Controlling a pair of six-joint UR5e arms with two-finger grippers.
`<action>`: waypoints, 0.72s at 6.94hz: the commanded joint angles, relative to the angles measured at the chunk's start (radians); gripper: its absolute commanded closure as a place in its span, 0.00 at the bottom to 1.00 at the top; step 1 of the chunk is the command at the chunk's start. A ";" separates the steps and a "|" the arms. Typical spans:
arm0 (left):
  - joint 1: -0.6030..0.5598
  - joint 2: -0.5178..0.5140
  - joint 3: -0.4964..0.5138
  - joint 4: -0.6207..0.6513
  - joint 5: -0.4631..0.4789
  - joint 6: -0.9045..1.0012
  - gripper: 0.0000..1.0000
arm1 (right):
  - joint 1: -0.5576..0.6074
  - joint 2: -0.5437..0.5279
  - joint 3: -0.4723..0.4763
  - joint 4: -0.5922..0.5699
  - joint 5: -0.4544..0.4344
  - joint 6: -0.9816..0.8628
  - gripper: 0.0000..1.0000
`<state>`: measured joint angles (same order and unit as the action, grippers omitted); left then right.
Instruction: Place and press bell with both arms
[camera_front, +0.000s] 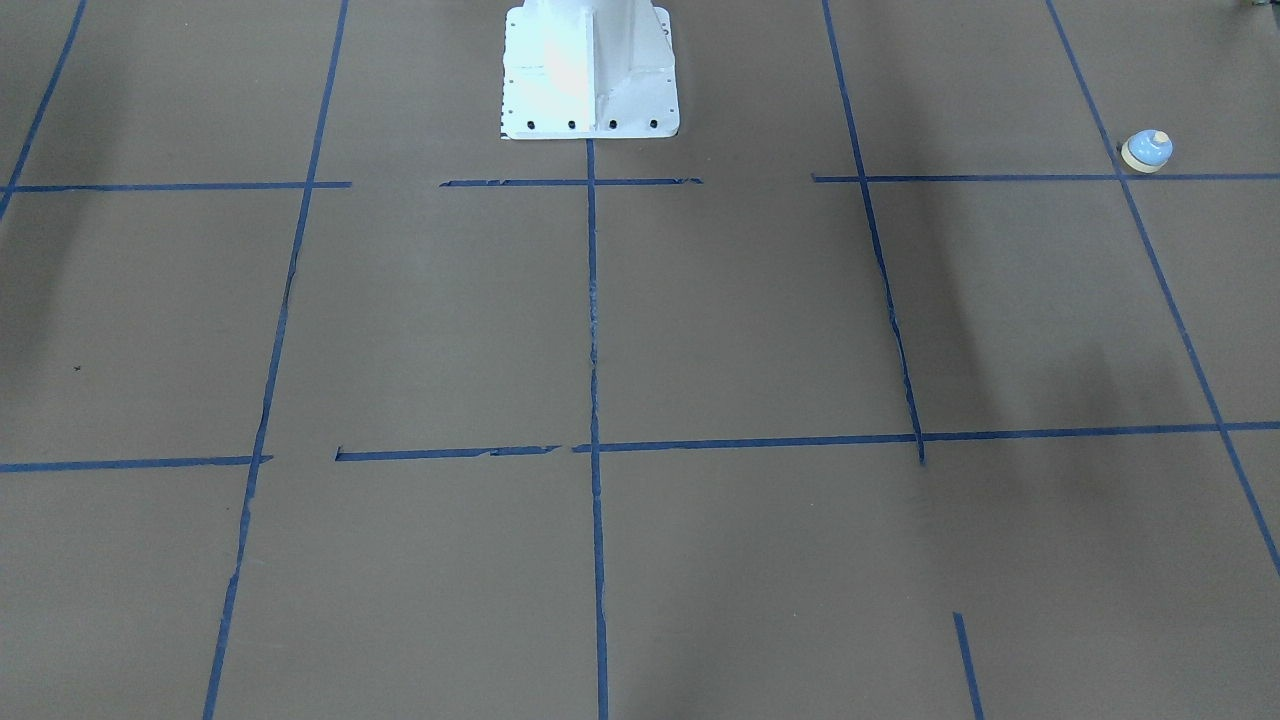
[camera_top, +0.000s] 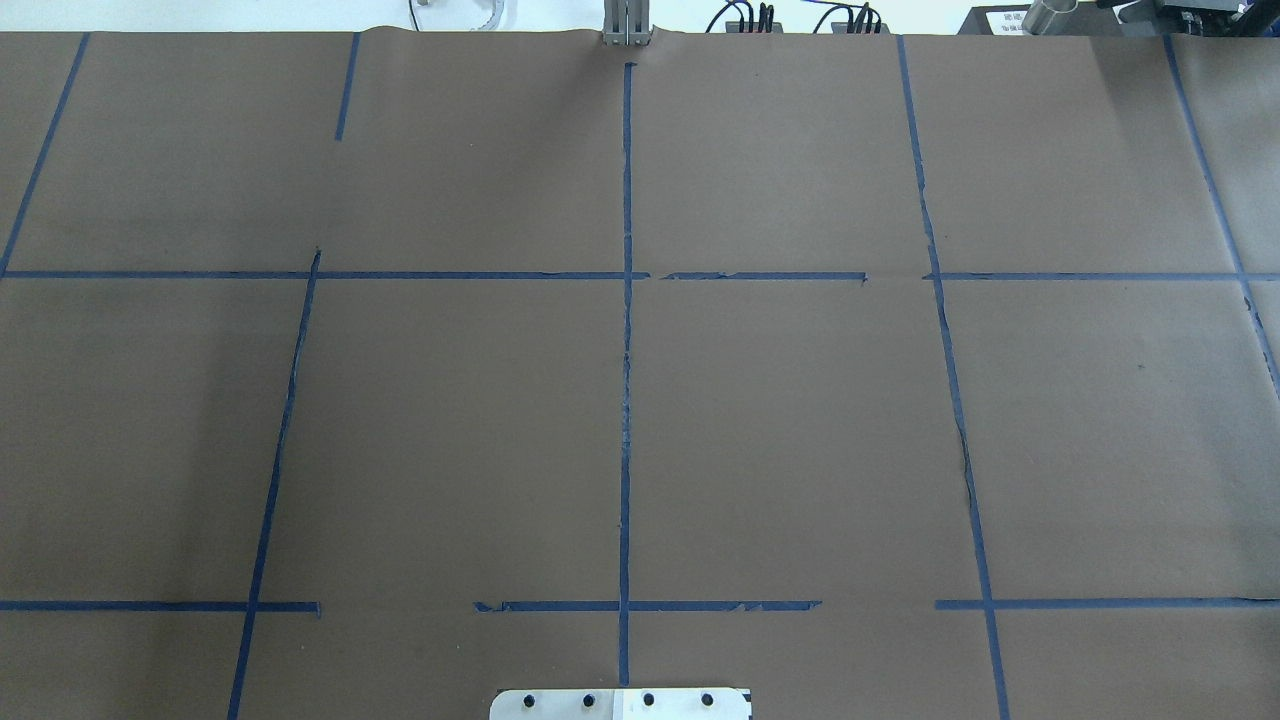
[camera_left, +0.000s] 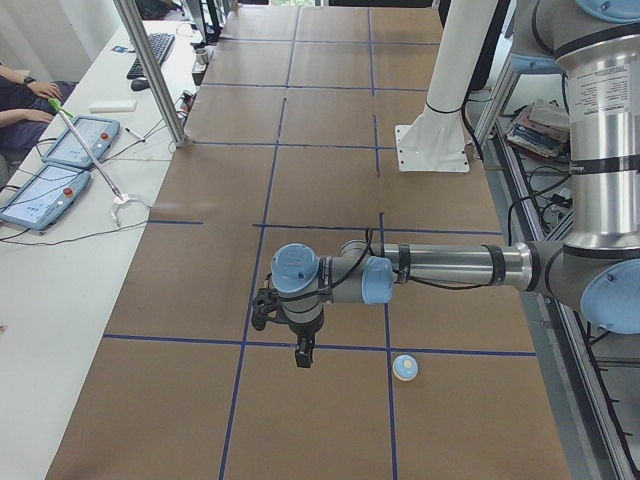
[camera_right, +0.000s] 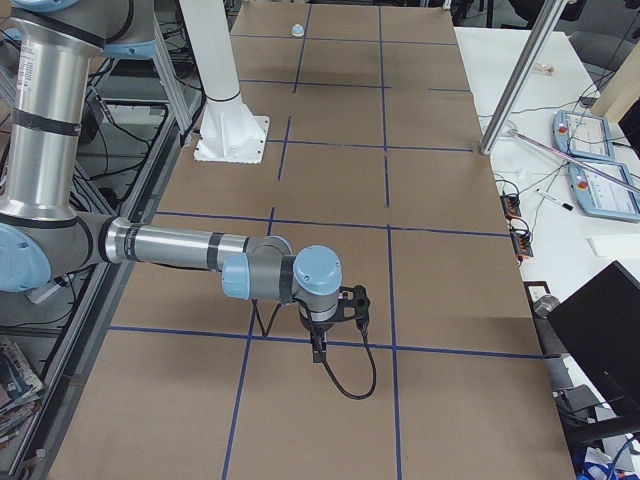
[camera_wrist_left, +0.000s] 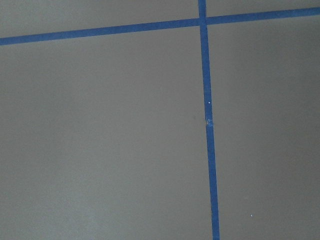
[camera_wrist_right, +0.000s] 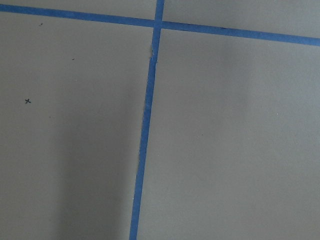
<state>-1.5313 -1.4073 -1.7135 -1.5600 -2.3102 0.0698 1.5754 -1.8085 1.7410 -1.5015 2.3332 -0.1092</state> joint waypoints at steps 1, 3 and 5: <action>0.000 0.001 0.002 0.000 -0.002 0.001 0.00 | 0.000 0.000 0.000 0.001 0.000 0.000 0.00; 0.003 -0.002 -0.011 -0.002 0.005 0.001 0.00 | 0.000 0.000 0.002 0.001 0.000 0.000 0.00; 0.006 -0.104 0.000 -0.094 -0.006 -0.007 0.00 | 0.000 0.000 0.005 0.001 0.000 0.002 0.00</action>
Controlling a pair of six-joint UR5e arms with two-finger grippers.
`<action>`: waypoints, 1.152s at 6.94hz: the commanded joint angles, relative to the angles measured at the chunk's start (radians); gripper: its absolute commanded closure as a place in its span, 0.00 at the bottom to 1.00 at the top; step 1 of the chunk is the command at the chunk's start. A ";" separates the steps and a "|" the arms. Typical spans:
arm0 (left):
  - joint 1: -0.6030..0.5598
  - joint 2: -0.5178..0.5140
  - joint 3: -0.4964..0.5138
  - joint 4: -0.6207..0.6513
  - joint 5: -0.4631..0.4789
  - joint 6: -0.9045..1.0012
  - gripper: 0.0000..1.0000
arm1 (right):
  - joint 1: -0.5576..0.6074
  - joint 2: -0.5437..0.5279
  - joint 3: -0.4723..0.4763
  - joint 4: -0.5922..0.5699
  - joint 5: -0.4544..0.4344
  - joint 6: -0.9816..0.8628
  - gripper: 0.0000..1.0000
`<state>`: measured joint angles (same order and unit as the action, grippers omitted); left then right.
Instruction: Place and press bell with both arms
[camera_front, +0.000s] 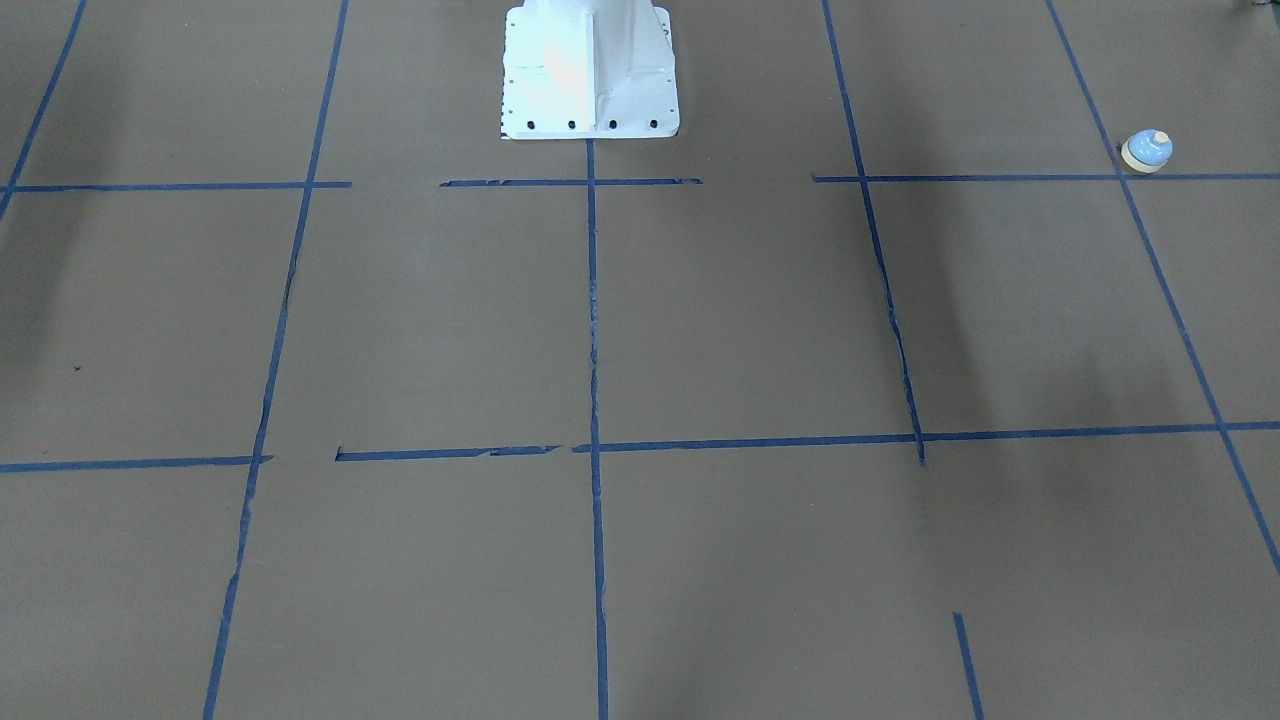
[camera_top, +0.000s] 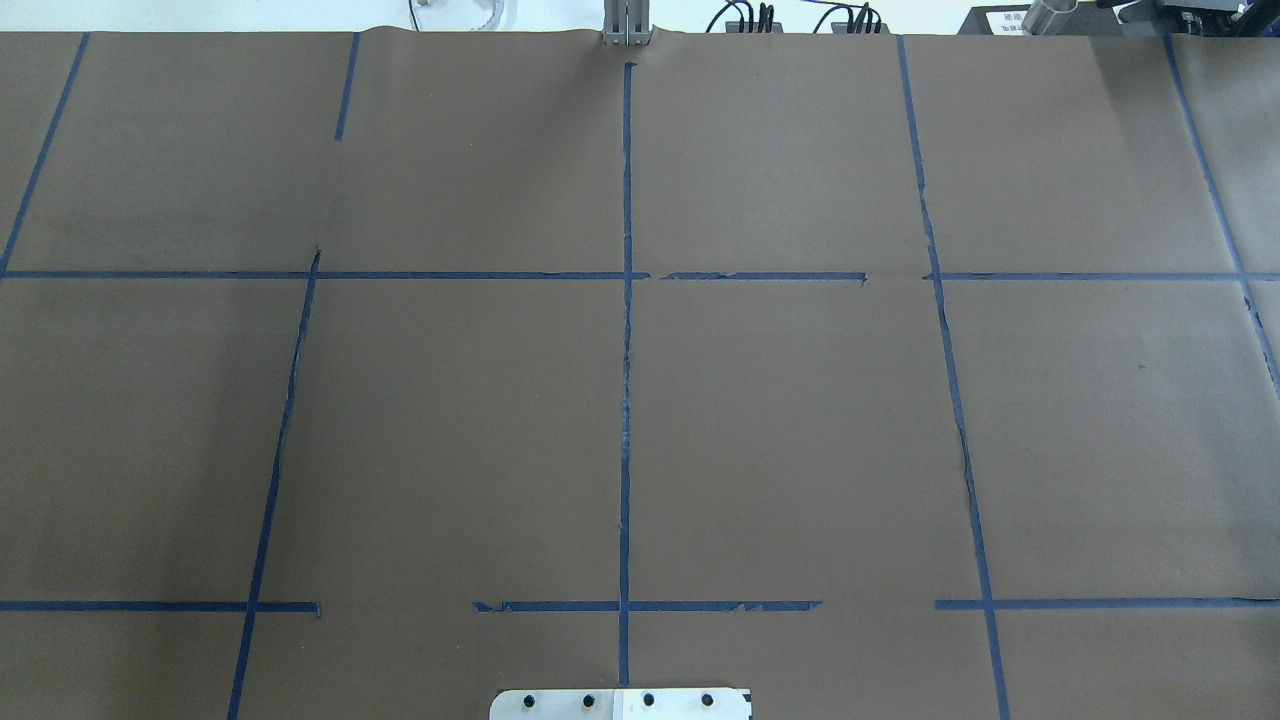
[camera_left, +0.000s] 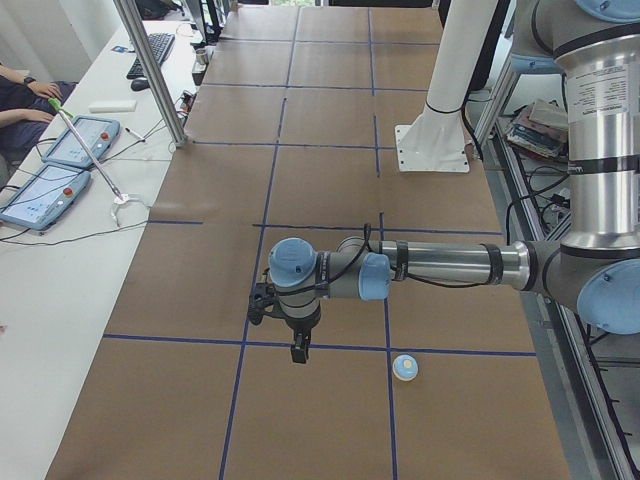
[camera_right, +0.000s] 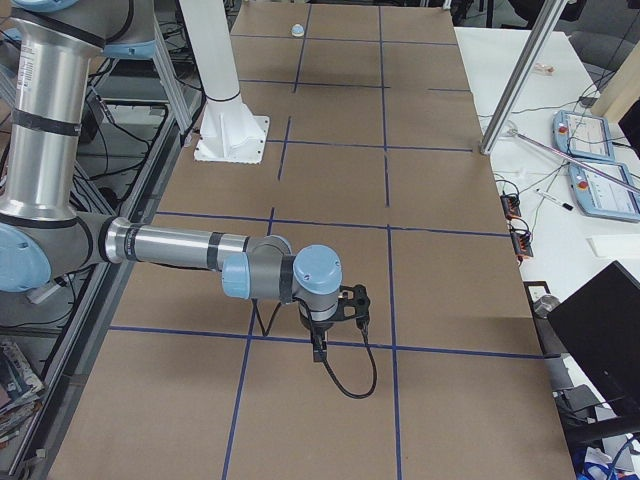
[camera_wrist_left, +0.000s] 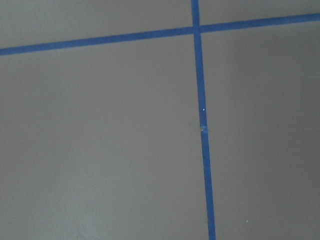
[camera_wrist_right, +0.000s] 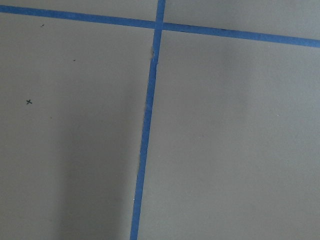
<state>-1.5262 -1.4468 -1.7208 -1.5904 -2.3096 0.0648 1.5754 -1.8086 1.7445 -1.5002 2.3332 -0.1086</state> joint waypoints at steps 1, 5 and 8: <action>-0.002 -0.044 -0.015 -0.100 -0.016 0.006 0.00 | 0.000 0.000 0.003 0.002 0.000 0.001 0.00; 0.235 0.162 -0.023 -0.340 -0.049 -0.183 0.00 | 0.000 0.000 0.004 0.002 0.000 0.000 0.00; 0.455 0.360 -0.007 -0.560 -0.017 -0.342 0.00 | 0.000 0.000 0.003 0.023 0.000 0.001 0.00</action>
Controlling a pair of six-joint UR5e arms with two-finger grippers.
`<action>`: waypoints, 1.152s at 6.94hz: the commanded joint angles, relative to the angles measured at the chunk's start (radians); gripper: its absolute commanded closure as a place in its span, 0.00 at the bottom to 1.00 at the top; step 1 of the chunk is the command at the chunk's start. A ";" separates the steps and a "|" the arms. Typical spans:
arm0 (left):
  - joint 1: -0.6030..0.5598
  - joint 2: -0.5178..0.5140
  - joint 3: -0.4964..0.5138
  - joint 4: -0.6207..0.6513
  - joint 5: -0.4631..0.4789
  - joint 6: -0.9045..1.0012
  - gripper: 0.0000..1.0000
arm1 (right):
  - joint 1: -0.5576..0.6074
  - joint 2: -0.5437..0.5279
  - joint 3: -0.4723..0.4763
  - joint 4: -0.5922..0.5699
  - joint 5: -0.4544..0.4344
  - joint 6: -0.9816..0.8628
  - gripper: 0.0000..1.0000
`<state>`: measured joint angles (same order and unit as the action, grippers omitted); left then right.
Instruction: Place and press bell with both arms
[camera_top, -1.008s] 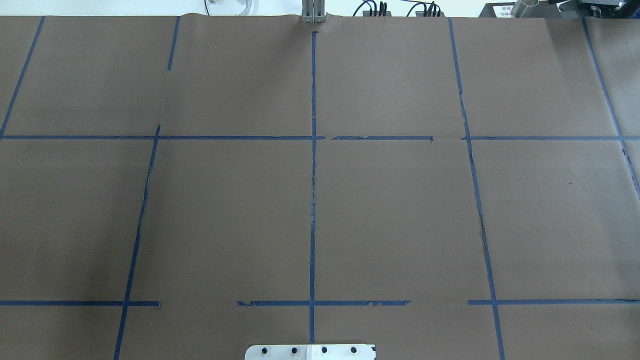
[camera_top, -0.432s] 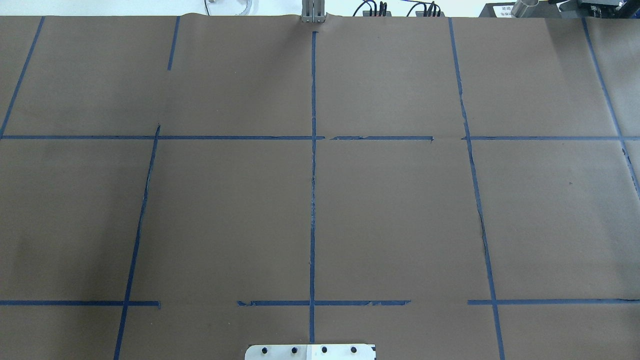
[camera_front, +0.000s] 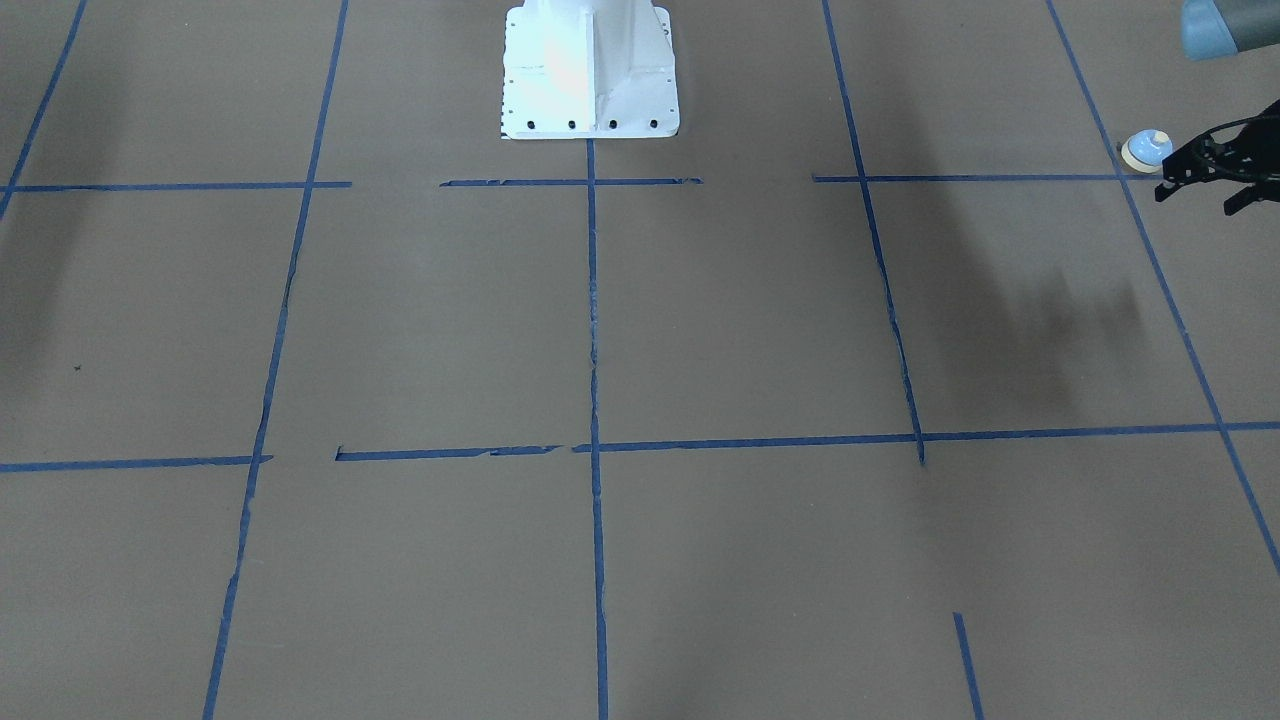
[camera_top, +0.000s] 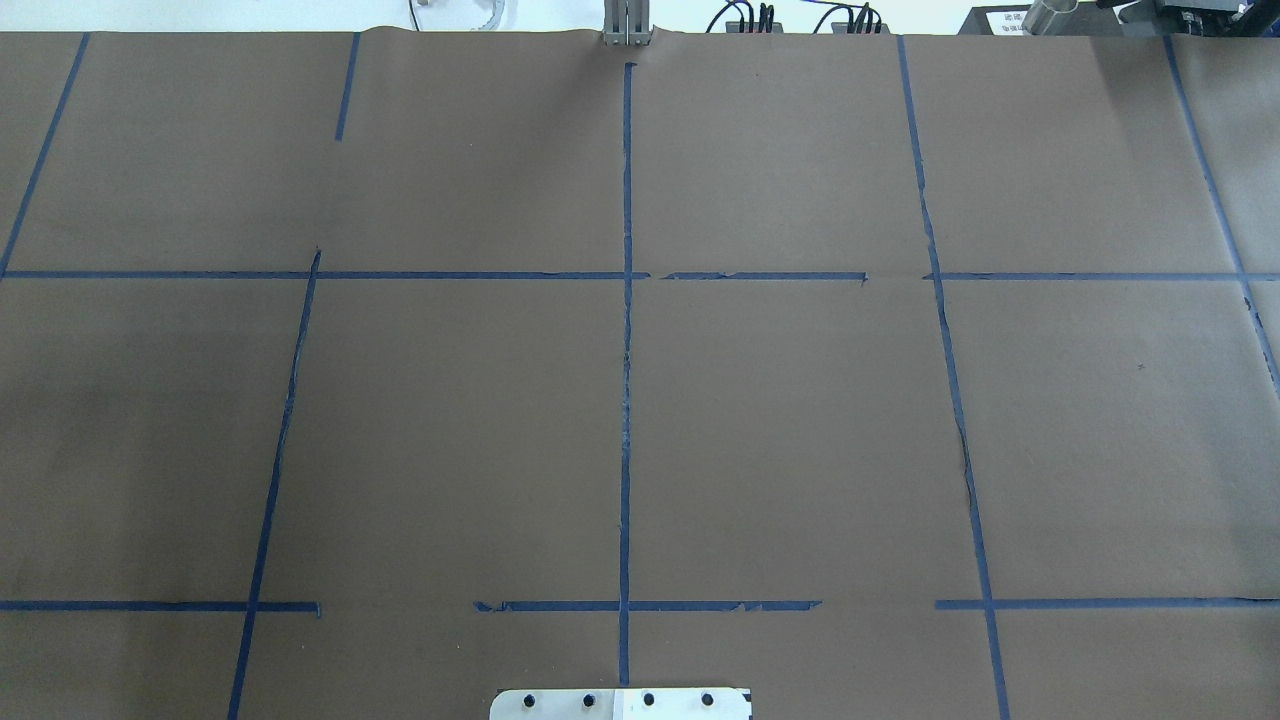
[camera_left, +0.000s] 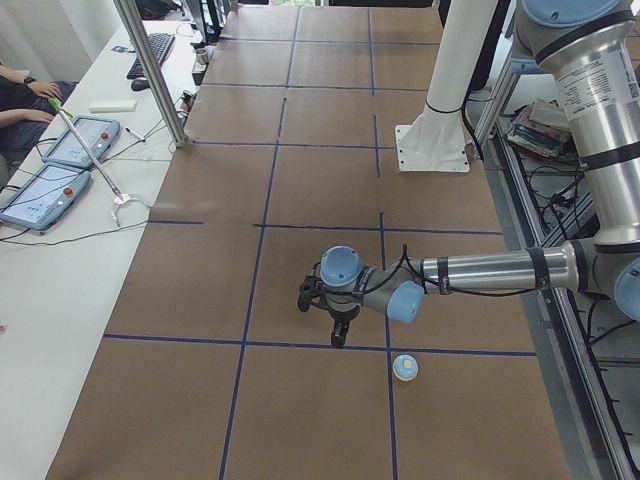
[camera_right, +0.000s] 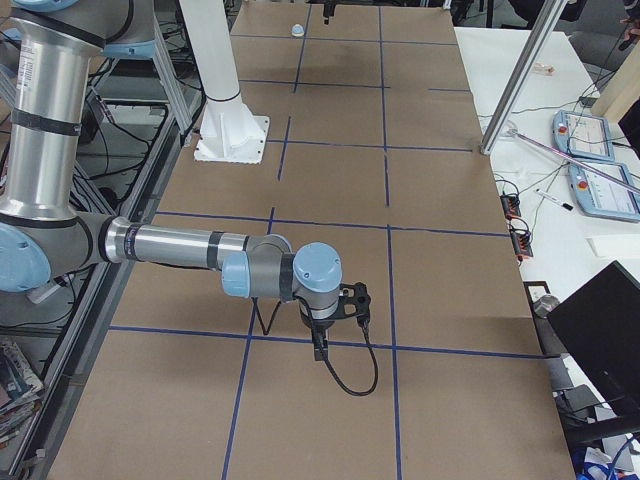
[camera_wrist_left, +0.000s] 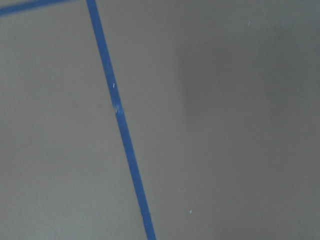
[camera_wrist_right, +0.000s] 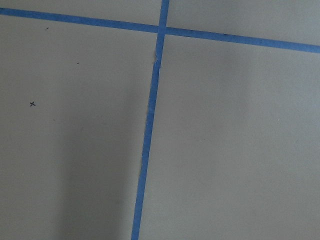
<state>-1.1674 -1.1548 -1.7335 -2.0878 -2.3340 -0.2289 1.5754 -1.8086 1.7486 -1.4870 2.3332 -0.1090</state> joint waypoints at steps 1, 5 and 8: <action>0.150 0.096 0.023 -0.063 0.007 -0.047 0.00 | 0.000 0.000 -0.001 0.010 -0.002 0.002 0.00; 0.229 0.098 0.098 -0.064 0.093 -0.043 0.00 | 0.000 0.000 0.000 0.010 -0.003 0.000 0.00; 0.261 0.098 0.149 -0.067 0.084 -0.041 0.00 | 0.000 0.000 0.000 0.010 -0.003 -0.003 0.00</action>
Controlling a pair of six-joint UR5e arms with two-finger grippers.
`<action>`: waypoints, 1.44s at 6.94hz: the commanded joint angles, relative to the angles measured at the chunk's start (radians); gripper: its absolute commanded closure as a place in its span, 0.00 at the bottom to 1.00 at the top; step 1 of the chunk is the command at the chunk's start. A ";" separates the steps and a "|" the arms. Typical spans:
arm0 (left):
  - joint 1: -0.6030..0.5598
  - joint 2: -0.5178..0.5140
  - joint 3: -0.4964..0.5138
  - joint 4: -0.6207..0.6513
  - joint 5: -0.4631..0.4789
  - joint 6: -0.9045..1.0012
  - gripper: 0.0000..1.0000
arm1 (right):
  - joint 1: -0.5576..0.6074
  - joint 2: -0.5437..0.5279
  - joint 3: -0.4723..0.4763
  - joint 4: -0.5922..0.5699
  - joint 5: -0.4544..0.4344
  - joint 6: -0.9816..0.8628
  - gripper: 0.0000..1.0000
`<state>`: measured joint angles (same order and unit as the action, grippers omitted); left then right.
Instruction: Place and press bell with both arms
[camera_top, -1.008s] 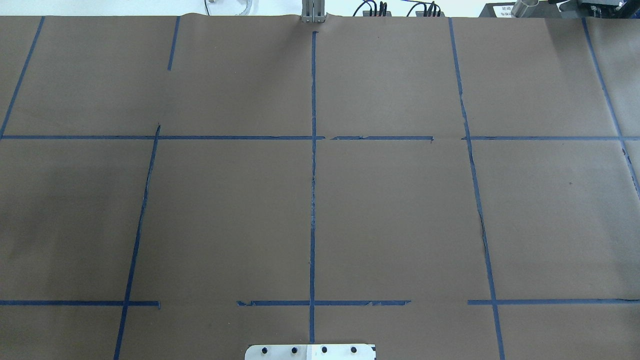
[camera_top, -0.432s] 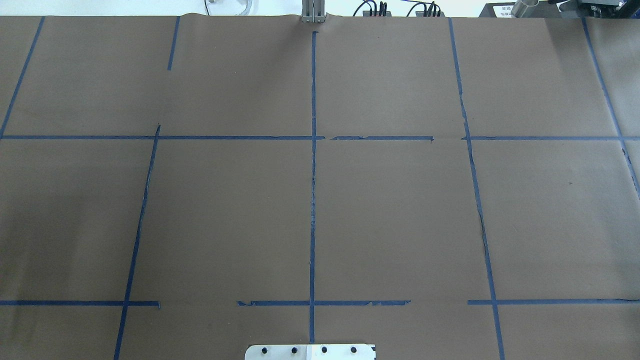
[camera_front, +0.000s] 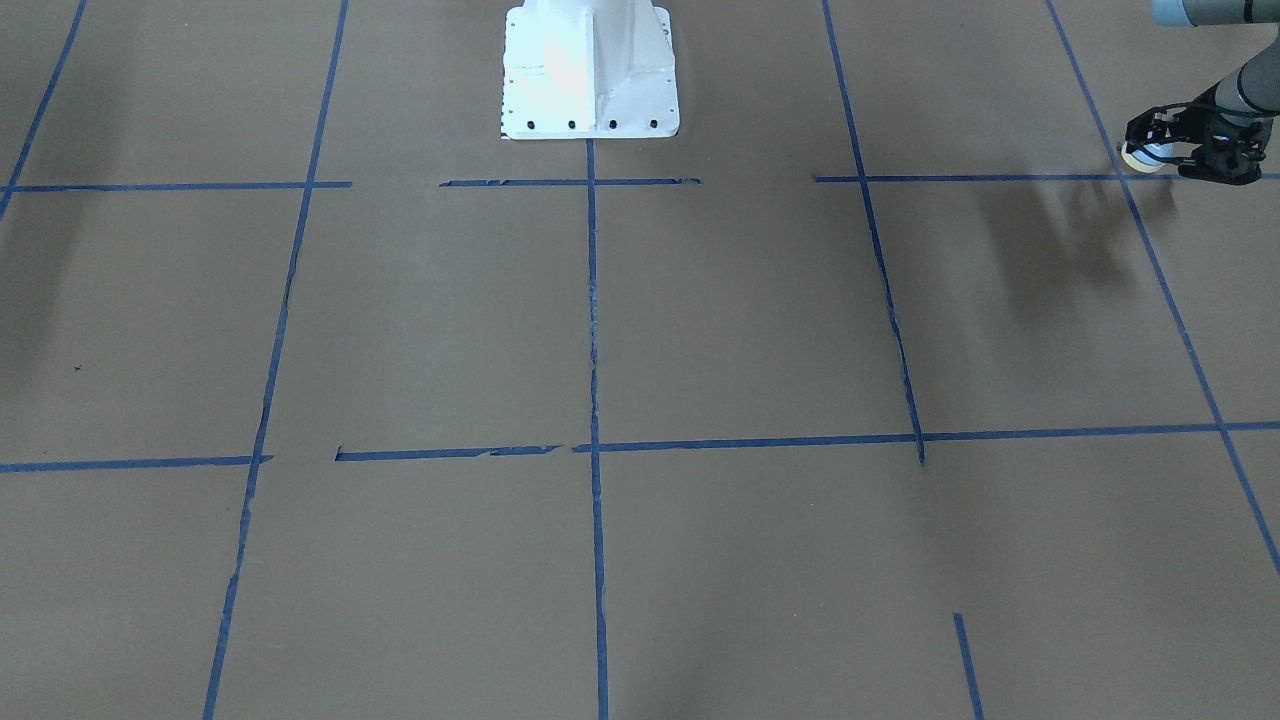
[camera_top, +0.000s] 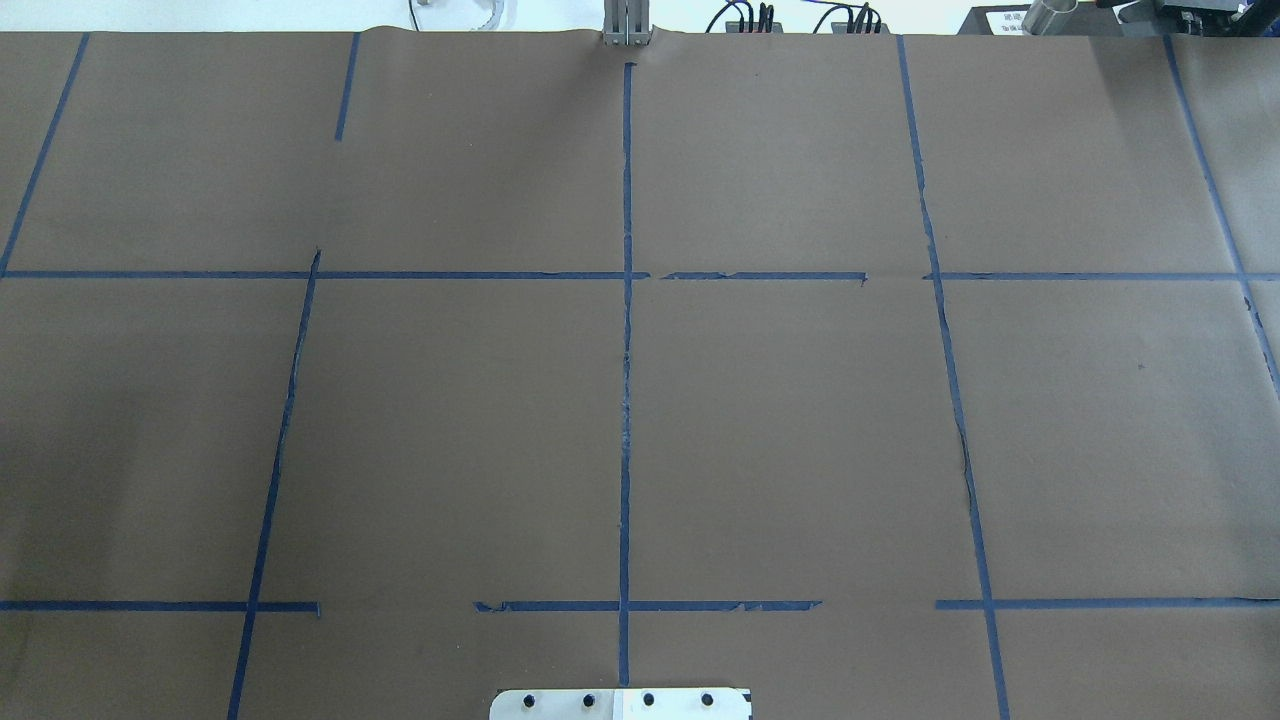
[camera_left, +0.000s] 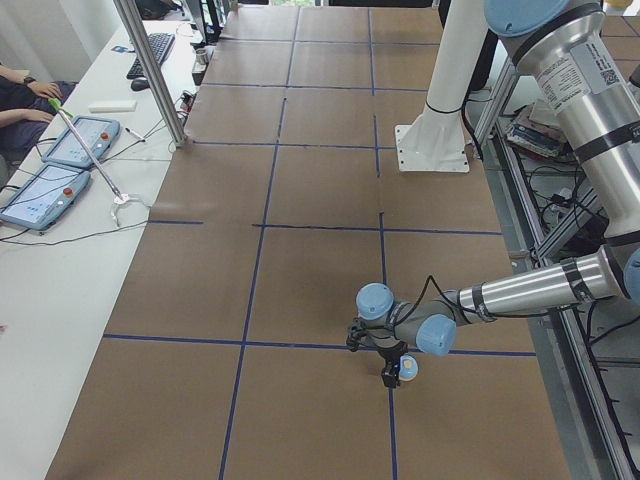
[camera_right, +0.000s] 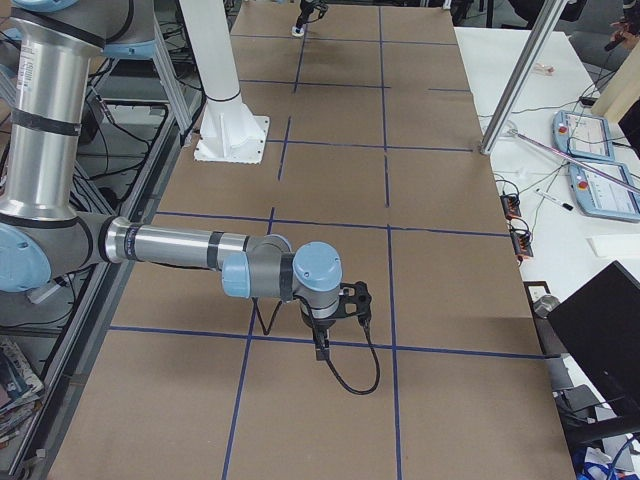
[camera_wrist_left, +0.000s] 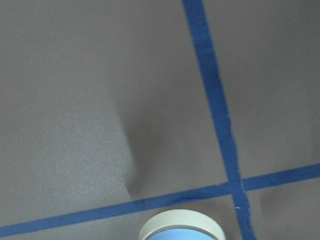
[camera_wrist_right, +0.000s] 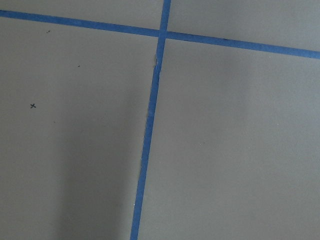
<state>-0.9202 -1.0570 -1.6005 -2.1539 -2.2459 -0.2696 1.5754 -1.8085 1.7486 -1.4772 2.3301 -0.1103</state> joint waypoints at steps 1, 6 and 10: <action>0.027 0.000 0.019 -0.001 -0.011 -0.003 0.00 | 0.000 0.000 0.000 0.000 0.000 -0.002 0.00; 0.047 -0.005 0.022 -0.038 -0.012 -0.009 0.44 | 0.000 -0.002 0.005 0.000 0.000 -0.003 0.00; 0.034 0.000 -0.054 -0.118 -0.009 -0.031 0.93 | 0.000 0.000 0.005 0.000 0.000 0.001 0.00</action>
<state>-0.8768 -1.0601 -1.6054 -2.2418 -2.2564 -0.2834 1.5754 -1.8087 1.7533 -1.4770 2.3301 -0.1103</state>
